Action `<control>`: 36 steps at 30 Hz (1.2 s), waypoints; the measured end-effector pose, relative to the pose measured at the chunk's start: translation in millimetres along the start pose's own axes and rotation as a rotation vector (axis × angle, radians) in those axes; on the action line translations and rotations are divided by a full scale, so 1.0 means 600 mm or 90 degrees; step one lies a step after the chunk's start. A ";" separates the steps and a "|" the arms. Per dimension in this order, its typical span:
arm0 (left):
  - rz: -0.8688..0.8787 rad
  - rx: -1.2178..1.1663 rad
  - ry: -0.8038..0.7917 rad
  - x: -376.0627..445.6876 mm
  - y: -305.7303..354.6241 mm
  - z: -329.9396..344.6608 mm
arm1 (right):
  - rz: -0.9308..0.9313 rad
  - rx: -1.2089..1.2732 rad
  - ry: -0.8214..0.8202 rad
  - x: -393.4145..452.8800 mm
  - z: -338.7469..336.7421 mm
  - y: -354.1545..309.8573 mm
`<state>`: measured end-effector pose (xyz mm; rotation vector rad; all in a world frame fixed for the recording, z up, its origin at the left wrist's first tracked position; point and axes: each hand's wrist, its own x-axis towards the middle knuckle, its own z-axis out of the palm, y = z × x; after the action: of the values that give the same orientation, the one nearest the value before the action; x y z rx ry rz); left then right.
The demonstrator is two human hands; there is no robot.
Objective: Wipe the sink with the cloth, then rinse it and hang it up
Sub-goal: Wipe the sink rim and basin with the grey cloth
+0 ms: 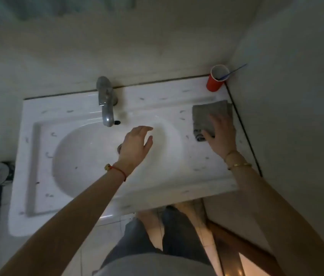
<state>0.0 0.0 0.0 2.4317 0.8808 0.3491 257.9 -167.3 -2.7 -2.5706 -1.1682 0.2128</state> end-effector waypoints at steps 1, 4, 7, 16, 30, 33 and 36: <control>0.011 0.012 0.010 0.021 -0.001 0.016 | -0.009 -0.032 -0.035 0.025 0.006 0.007; 0.004 0.052 0.014 0.060 0.000 0.056 | 0.000 -0.108 -0.115 0.070 0.033 0.020; 0.022 0.085 0.030 0.077 -0.010 0.110 | 0.000 -0.133 -0.125 0.082 0.075 0.041; 0.095 0.131 0.046 0.127 -0.011 0.199 | -0.044 -0.180 0.027 0.076 0.128 0.056; 0.112 0.141 0.079 0.146 -0.071 0.232 | -0.166 -0.141 -0.045 0.115 0.167 0.013; 0.121 0.131 0.080 0.146 -0.076 0.234 | -0.244 -0.100 -0.072 0.050 0.168 0.021; 0.122 0.122 0.084 0.146 -0.078 0.233 | -0.283 -0.084 -0.099 0.040 0.160 0.043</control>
<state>98.2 33.1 -136.6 2.7053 0.7679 0.5223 267.0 -144.2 -101.8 -2.3529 -1.8281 0.2415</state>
